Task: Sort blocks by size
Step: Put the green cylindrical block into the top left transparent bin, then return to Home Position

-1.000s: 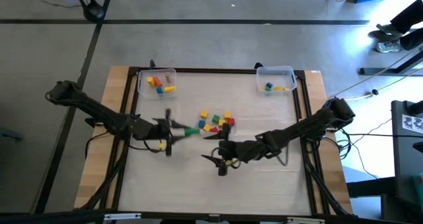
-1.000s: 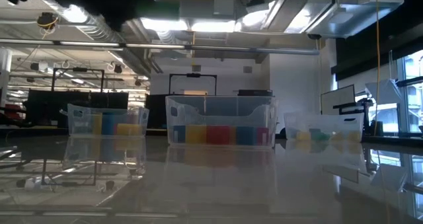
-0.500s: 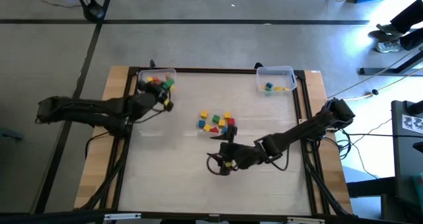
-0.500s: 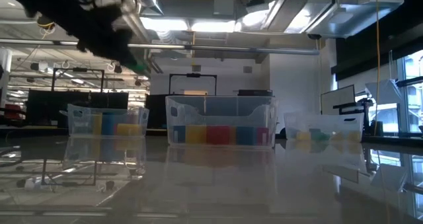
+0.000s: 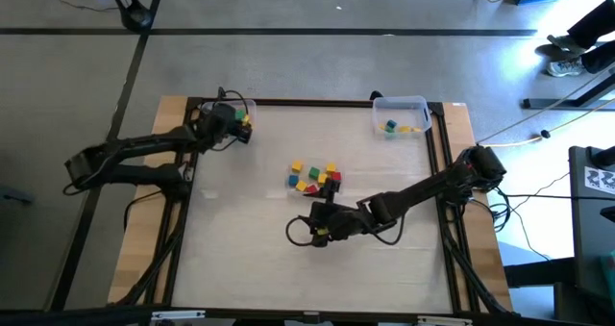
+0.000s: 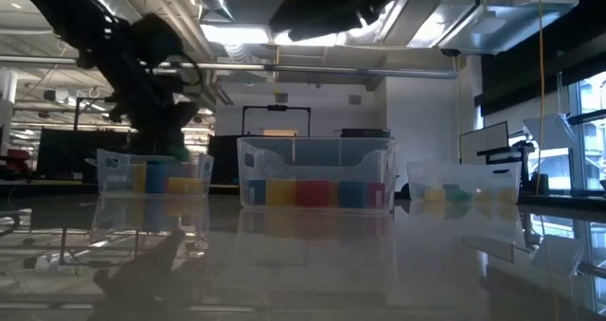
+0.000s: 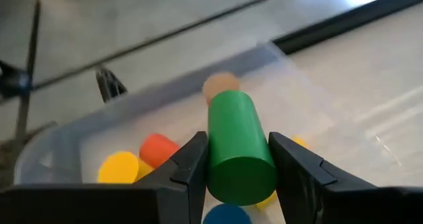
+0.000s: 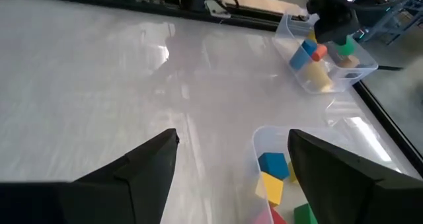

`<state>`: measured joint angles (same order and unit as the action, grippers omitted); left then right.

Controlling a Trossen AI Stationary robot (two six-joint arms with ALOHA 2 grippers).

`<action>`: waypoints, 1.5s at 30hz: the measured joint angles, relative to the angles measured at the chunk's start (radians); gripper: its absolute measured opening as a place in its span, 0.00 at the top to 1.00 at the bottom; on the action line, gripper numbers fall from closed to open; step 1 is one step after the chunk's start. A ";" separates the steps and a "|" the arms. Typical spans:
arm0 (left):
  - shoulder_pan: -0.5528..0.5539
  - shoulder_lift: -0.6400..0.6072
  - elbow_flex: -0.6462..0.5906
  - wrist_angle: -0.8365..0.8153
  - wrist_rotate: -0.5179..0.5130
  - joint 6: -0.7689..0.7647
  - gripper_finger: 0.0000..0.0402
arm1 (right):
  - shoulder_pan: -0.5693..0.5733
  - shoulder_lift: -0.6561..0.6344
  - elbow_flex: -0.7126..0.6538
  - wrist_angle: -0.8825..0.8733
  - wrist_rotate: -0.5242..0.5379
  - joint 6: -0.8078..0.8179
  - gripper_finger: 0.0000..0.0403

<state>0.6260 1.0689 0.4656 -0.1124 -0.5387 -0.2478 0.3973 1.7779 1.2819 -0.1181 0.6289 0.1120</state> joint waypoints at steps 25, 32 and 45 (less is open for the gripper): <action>0.094 0.090 0.000 0.060 0.197 0.099 0.67 | 0.001 0.002 0.000 -0.038 -0.014 0.016 0.29; 0.140 0.089 0.000 0.044 0.301 0.094 0.49 | 0.001 0.002 0.000 -0.042 -0.053 0.046 0.29; 0.045 -0.179 0.056 -0.086 0.554 0.158 0.50 | -0.013 -0.176 0.000 -0.171 -0.044 0.020 0.33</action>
<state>0.6711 0.8901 0.5217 -0.1985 0.0153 -0.0895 0.3846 1.6020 1.2823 -0.2886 0.5848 0.1319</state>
